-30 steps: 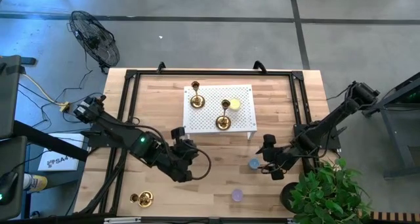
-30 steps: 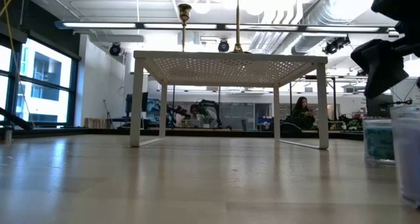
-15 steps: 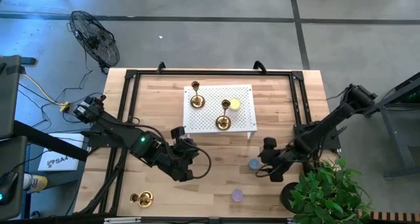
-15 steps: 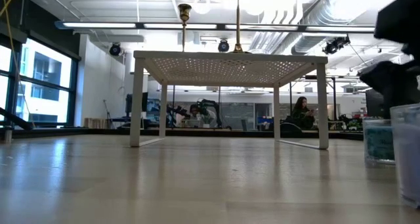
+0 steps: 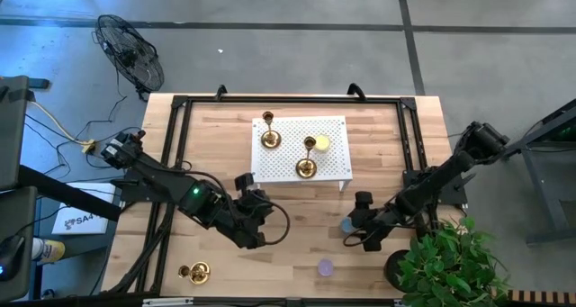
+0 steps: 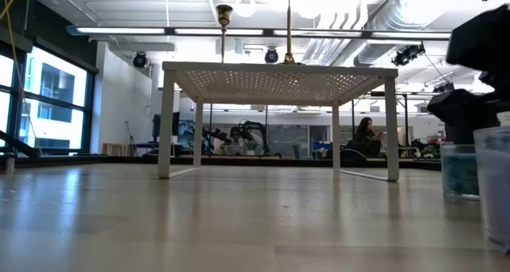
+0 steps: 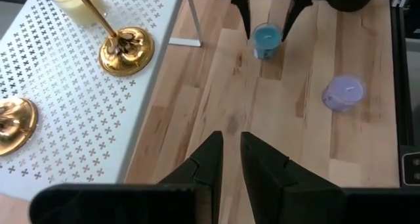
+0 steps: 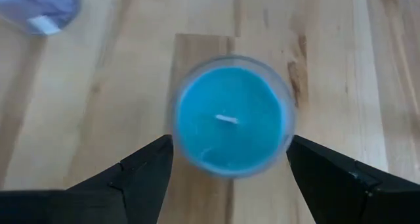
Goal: Pick & Place candle stick holders
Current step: Put the blue scented candle on the shelf
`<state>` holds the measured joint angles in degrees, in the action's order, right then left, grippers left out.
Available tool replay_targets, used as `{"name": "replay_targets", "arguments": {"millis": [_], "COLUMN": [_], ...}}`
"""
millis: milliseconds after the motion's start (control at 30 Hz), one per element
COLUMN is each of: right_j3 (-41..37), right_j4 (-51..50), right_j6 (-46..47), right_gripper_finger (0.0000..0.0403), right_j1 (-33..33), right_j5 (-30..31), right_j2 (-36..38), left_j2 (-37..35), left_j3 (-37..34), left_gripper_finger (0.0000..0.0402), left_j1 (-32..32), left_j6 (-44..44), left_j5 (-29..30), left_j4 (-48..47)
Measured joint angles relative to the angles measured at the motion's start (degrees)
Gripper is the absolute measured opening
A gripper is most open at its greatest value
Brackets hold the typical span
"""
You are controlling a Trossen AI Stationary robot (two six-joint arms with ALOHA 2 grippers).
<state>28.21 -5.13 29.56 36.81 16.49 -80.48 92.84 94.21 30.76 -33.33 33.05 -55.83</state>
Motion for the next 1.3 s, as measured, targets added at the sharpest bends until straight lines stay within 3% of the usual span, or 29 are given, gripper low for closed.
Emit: {"name": "replay_targets", "arguments": {"millis": [333,733,1033,1300], "right_j3": [0.0,0.0,0.0,0.02], "right_j4": [7.4,6.72,6.73,8.32], "right_j6": [-4.09,-2.45,-0.95,-0.99], "right_gripper_finger": [0.0291,0.0289,0.0225,0.0224], "right_j1": [-2.77,-3.46,-3.46,-3.43], "right_j5": [-0.27,-2.66,-4.03,-3.01], "right_j2": [-2.11,-2.11,-2.06,-2.06], "left_j2": [0.0,0.0,0.02,0.04], "left_j3": [-0.02,-0.02,-4.03,-6.9], "left_gripper_finger": [0.0053,0.0053,0.0053,0.0053], "left_j1": [0.0,0.02,0.01,0.02], "left_j6": [0.0,-0.01,-0.04,-0.43], "left_j5": [0.58,0.58,0.55,0.52], "left_j4": [0.24,0.26,3.28,7.02]}}
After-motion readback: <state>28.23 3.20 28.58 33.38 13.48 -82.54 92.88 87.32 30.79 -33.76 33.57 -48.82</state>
